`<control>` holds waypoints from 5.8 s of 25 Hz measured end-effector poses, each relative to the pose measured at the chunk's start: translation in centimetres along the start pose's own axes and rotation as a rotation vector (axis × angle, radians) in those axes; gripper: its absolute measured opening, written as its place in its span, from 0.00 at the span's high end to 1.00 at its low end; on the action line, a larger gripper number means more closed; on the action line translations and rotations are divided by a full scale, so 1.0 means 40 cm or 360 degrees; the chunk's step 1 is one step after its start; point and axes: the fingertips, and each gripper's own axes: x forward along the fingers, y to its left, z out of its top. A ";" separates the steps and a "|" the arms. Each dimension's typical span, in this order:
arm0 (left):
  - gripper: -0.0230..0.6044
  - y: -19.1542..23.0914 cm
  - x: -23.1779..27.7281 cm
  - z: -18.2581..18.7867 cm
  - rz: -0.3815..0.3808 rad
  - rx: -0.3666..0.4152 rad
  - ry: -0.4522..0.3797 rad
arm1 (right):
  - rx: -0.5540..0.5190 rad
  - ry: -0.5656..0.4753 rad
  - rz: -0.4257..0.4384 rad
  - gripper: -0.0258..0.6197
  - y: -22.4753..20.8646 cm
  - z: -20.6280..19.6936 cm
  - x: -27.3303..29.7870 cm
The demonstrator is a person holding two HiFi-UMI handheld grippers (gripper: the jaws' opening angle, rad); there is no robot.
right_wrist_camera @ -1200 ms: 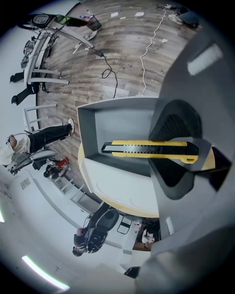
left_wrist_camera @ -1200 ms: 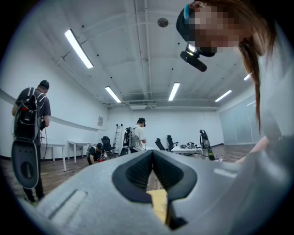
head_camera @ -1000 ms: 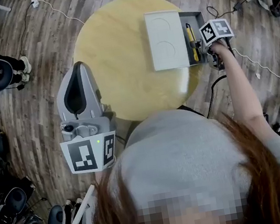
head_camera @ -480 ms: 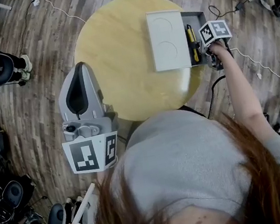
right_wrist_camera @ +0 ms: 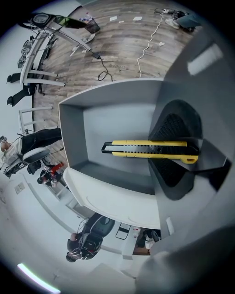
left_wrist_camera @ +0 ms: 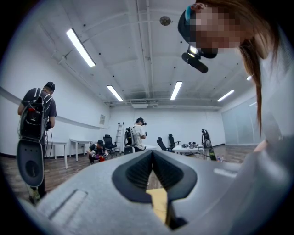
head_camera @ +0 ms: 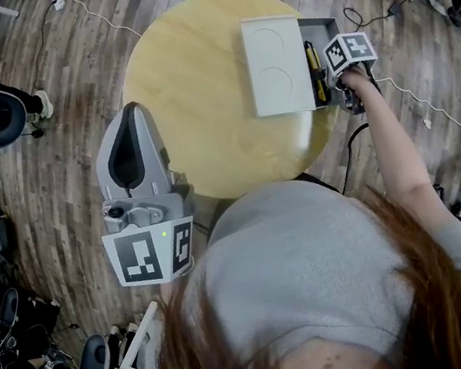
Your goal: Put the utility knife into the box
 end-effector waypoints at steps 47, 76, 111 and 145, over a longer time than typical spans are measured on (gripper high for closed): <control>0.97 -0.066 0.013 0.010 -0.0187 -0.0018 -0.0034 | -0.0866 -0.1640 -0.0283 0.95 0.426 0.129 -0.720; 0.97 -0.166 -0.103 0.014 -0.0200 0.0006 -0.0122 | -0.1426 -0.2529 0.0398 0.95 0.593 -0.189 -1.029; 0.97 -0.371 -1.066 0.072 -0.0472 0.0021 -0.0127 | -0.1231 -0.2435 0.0096 0.95 0.855 -1.228 -1.018; 0.97 -0.488 -1.143 0.094 -0.0489 0.0038 -0.0159 | -0.1234 -0.2356 0.0126 0.95 0.812 -1.317 -1.020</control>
